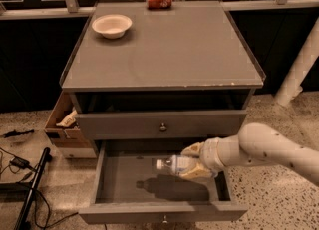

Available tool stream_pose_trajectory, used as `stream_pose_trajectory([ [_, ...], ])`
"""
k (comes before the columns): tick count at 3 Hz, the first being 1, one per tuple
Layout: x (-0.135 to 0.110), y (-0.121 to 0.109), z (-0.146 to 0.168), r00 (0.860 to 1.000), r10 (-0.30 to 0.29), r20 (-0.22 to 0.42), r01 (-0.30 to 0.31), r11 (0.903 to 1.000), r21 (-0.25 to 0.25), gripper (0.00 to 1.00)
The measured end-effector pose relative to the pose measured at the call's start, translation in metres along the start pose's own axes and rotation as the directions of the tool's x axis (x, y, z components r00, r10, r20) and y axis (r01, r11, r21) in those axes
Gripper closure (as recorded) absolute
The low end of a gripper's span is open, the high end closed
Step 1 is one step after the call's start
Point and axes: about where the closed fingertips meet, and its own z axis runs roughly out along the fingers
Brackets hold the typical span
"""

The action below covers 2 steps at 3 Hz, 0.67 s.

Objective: Pick blue plastic bottle from middle drawer and place on counter

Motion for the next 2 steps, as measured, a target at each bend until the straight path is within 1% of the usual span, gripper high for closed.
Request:
stream_pose_trajectory([
  [1,-0.0286,-0.0136,-0.0349,0.997,-0.063,-0.034,0.065,0.9963,0.057,1.00],
  [2,-0.0285,-0.0136,-0.0346,0.997,-0.063,-0.034,0.065,0.9963,0.057,1.00],
])
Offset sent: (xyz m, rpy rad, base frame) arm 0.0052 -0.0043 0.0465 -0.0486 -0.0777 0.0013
